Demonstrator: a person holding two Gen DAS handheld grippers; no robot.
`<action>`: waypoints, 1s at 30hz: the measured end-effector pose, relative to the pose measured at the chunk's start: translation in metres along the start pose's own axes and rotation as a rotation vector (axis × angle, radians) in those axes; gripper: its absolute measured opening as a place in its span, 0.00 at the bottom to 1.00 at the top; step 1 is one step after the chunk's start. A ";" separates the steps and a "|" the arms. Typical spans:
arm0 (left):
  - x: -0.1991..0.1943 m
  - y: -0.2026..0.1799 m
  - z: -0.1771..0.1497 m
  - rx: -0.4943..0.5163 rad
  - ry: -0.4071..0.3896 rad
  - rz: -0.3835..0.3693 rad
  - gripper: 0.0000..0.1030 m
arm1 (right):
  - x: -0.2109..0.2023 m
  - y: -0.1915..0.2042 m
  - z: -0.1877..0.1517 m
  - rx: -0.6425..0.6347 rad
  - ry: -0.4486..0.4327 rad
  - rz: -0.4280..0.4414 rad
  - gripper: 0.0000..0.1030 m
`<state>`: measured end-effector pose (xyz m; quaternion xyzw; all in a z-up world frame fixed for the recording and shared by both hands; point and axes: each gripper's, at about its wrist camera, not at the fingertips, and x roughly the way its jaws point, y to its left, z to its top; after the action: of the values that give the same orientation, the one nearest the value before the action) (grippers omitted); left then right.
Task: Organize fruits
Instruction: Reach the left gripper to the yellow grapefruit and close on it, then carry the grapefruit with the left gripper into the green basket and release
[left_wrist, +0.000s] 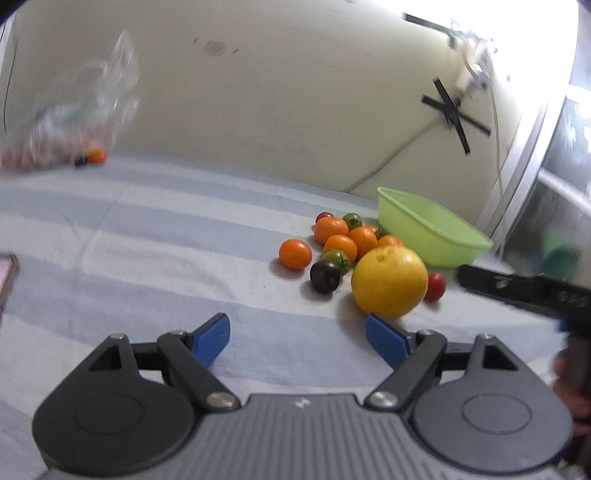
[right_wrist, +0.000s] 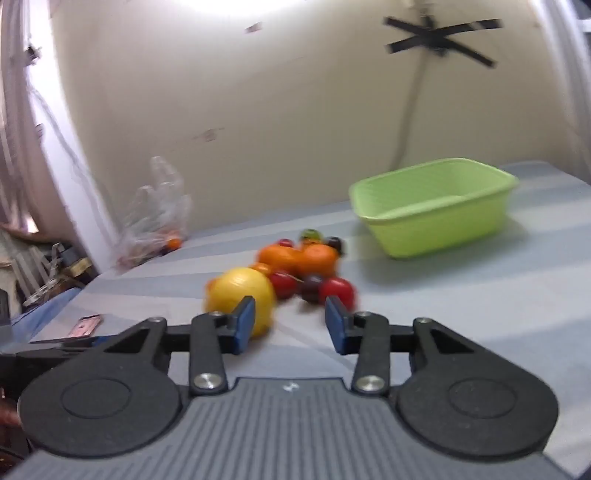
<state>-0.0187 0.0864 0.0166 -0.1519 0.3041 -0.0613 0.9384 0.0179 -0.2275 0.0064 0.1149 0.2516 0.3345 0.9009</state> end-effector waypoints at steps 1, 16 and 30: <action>-0.002 0.006 0.001 -0.031 0.004 -0.027 0.80 | 0.007 0.001 0.005 0.011 0.016 0.027 0.43; 0.002 0.057 0.023 -0.291 -0.027 -0.178 0.81 | 0.020 0.089 -0.001 -0.330 0.153 0.272 0.41; 0.020 0.030 0.016 -0.189 0.020 -0.202 0.65 | 0.012 0.093 -0.014 -0.506 0.115 0.198 0.63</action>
<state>0.0070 0.1143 0.0081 -0.2688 0.3011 -0.1279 0.9059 -0.0321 -0.1496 0.0253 -0.1091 0.1984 0.4793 0.8480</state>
